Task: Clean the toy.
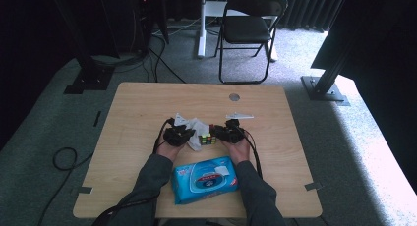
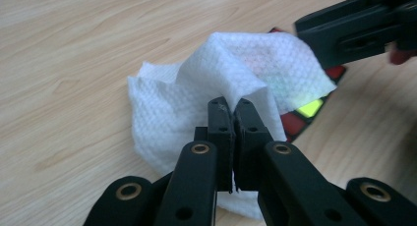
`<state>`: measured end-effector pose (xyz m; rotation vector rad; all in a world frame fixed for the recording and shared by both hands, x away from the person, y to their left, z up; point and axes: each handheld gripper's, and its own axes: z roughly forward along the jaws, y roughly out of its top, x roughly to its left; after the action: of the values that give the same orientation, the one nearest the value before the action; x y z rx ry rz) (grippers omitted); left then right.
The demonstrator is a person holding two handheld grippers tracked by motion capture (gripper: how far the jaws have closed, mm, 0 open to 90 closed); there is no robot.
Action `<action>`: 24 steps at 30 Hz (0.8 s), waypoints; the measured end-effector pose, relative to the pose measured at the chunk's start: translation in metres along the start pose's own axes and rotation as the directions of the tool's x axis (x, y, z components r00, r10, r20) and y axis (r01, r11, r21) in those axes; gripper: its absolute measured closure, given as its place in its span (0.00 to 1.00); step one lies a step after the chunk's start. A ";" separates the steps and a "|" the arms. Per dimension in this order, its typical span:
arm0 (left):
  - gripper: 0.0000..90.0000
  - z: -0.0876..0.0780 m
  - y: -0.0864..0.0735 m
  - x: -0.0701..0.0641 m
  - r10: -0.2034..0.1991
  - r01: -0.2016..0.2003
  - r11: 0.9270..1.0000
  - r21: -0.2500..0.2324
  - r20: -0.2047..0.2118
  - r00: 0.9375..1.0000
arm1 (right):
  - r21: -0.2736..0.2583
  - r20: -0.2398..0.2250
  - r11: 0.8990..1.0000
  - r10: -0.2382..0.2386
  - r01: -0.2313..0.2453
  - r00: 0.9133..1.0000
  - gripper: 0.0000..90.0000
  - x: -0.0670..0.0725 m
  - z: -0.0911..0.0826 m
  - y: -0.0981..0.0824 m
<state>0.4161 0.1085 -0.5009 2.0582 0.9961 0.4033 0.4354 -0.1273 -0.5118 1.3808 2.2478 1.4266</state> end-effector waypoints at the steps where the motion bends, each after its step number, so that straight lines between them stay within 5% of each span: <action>1: 0.98 0.000 0.001 -0.001 0.005 -0.005 1.000 -0.001 0.006 1.000 | 0.000 0.000 1.000 0.000 0.000 1.000 0.76 0.000 0.000 0.000; 18: 0.98 0.013 0.007 -0.012 0.052 -0.053 0.998 0.041 0.026 0.998 | 0.000 -0.006 1.000 0.006 -0.006 1.000 0.76 -0.001 0.000 0.000; 24: 0.98 0.014 0.007 -0.009 0.039 -0.041 0.998 0.042 0.041 0.998 | -0.001 -0.006 1.000 0.009 -0.009 1.000 0.76 -0.001 0.000 0.000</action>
<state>0.4215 0.0918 -0.5037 2.1191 0.9487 0.3629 0.4358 -0.1278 -0.5122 1.3892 2.2471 1.4365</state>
